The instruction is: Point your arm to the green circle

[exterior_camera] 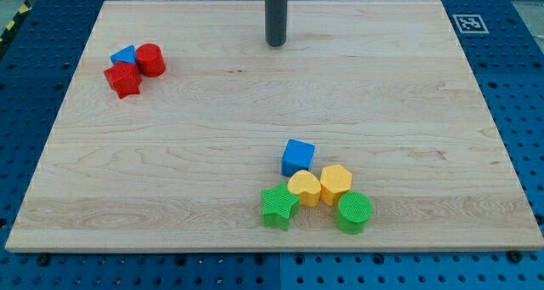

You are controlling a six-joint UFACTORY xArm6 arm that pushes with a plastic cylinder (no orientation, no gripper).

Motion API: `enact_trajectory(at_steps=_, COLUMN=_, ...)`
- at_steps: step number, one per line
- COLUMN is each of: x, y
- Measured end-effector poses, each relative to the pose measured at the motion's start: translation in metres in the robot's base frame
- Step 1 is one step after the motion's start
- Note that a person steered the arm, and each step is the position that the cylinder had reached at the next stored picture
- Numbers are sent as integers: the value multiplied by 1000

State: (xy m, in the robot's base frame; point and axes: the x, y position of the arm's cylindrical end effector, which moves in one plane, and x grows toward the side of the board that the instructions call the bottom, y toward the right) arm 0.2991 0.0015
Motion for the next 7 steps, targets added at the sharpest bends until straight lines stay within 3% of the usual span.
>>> enact_trajectory(at_steps=2, x=72, y=-9)
enact_trajectory(at_steps=4, x=89, y=-6)
enact_trajectory(at_steps=6, x=130, y=84)
enact_trajectory(at_steps=7, x=185, y=137)
